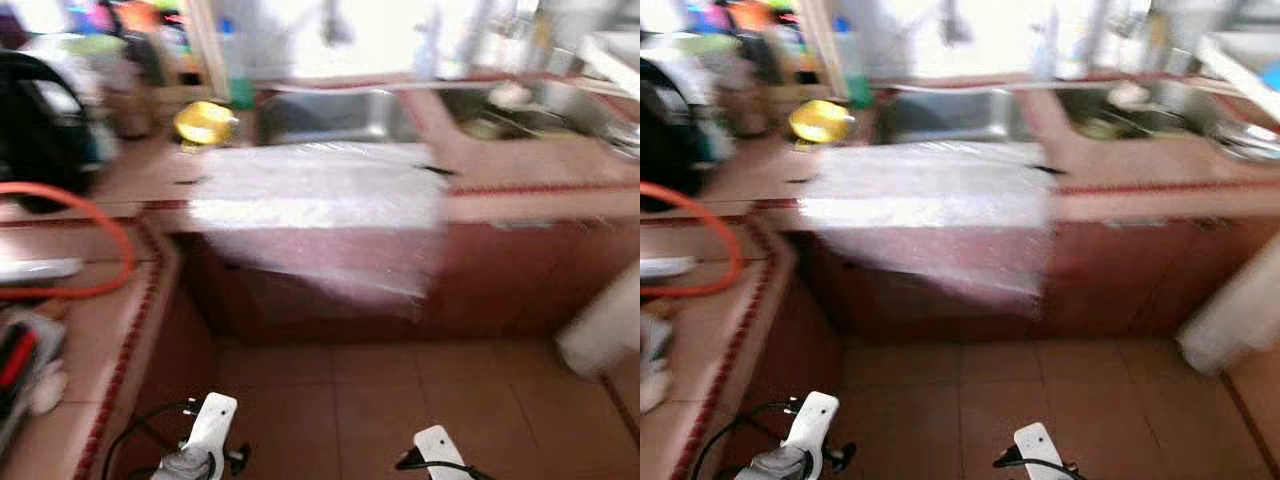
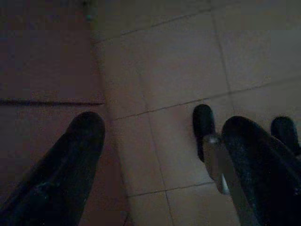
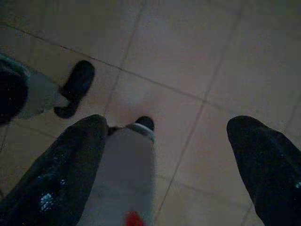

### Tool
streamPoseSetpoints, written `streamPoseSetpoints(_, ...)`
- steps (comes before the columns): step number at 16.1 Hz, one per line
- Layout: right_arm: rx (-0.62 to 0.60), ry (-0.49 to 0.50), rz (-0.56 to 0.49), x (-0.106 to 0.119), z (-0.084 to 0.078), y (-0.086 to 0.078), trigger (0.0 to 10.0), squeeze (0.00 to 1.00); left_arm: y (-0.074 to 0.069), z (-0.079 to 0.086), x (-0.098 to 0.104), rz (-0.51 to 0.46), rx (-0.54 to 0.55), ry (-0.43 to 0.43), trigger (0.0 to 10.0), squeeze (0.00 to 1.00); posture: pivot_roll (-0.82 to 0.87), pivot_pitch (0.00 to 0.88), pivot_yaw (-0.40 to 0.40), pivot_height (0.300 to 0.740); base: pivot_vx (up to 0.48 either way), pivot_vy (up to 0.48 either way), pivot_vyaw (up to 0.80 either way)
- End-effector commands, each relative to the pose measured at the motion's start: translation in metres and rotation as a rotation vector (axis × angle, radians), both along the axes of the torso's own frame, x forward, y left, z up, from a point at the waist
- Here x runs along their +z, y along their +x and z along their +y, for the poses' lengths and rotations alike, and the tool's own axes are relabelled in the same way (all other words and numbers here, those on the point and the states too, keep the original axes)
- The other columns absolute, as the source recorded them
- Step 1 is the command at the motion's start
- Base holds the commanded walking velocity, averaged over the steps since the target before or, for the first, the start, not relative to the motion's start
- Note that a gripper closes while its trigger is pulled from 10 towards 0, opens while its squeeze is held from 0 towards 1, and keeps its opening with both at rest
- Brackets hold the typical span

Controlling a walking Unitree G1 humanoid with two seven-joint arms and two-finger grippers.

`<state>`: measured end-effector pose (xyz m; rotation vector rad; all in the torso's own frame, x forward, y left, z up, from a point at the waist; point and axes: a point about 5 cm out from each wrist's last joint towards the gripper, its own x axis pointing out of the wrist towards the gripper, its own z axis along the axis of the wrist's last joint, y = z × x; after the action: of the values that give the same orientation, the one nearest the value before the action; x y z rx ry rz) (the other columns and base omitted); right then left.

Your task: Kitchen organization

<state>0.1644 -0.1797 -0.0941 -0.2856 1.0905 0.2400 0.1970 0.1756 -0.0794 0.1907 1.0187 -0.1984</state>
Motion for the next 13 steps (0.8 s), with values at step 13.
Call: streamPoseSetpoints(13,-0.175,-0.02,-0.147,0.011,-0.029,0.013,10.0,0.0,0.026,-0.015,0.017,-0.151,-0.028,-0.144,10.0,0.0,-0.02,0.0,0.034,0.74,0.0,0.0,0.24)
